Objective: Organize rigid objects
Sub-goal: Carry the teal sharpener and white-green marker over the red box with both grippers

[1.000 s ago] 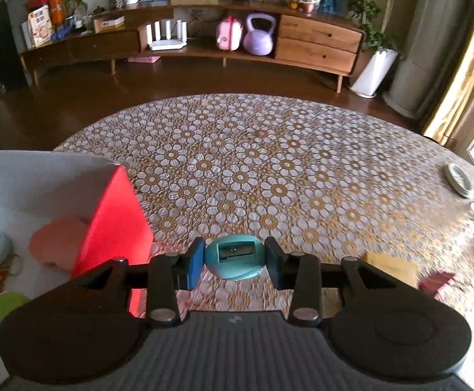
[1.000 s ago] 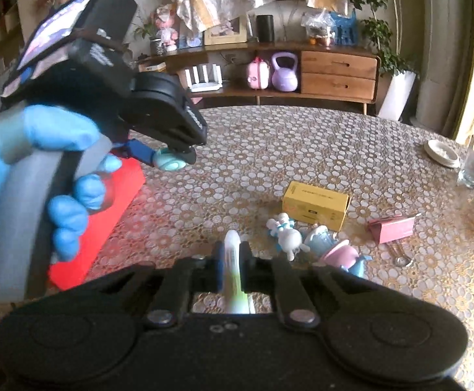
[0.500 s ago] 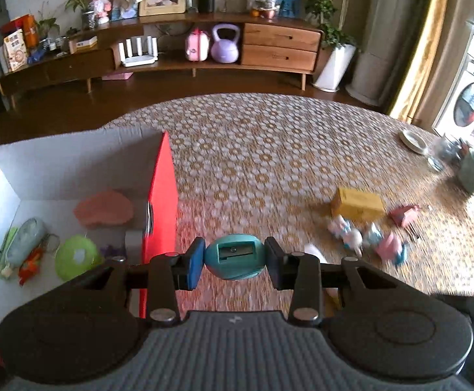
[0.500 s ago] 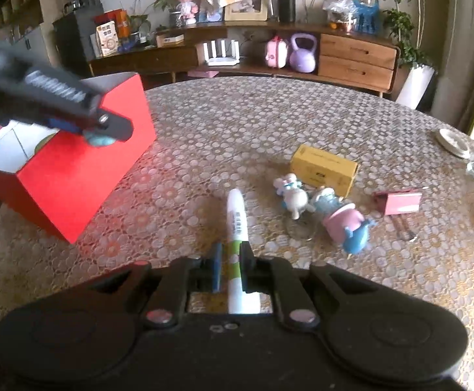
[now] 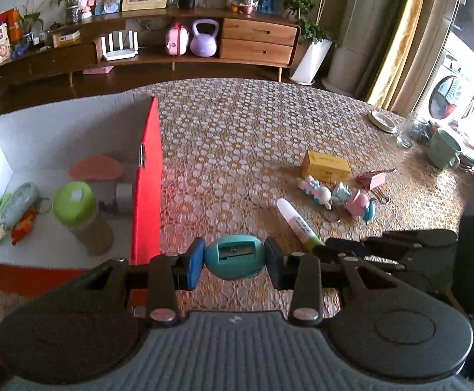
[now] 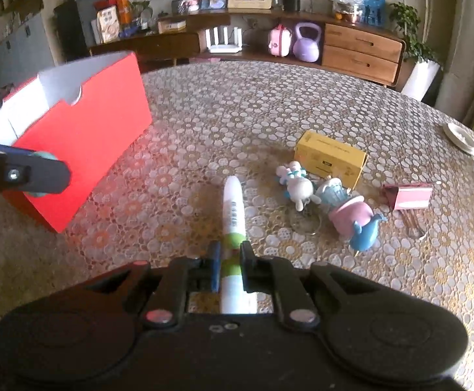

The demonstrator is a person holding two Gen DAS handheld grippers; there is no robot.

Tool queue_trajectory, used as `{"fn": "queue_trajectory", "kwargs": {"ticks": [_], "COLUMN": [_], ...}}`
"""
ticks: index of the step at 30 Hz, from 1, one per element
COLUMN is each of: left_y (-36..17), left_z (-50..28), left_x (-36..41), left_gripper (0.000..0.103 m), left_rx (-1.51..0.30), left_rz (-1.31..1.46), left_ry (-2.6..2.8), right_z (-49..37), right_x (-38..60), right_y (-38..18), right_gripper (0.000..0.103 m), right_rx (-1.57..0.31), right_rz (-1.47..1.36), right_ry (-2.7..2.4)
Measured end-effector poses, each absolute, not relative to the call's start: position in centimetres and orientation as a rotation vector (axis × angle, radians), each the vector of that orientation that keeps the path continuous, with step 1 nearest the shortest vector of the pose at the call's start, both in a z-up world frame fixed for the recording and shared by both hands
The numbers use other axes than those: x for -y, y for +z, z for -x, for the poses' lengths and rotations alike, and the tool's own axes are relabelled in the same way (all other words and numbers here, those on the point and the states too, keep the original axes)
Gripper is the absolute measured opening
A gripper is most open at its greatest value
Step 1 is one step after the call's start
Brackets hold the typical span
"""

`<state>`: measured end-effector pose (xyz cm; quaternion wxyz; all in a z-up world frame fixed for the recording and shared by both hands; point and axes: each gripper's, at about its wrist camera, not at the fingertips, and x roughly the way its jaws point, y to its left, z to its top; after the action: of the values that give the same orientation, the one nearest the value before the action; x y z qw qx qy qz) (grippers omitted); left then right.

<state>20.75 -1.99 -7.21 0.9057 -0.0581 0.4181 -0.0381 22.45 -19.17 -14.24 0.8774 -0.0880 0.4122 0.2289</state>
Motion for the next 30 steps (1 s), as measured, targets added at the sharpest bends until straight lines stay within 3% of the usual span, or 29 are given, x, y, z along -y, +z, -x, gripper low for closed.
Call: {"fn": "queue_trajectory", "kwargs": {"ticks": [19, 30], "left_y": [-7.6, -5.6], "left_z": [-19.4, -18.0], "left_x": [0.7, -1.5], "left_gripper": [0.039, 0.039], "left_rx": [-0.852, -0.800], "left_rz": [0.148, 0.154], "left_ry": [-0.052, -0.036], "right_z": [-23.5, -19.6], "right_x": [18.9, 17.8], "right_y": [-15.3, -8.3], "right_gripper": [0.017, 0.017], "right_rx": [-0.881, -0.792], "right_rz": [0.204, 0.143], "right_ry": [0.467, 0.538]}}
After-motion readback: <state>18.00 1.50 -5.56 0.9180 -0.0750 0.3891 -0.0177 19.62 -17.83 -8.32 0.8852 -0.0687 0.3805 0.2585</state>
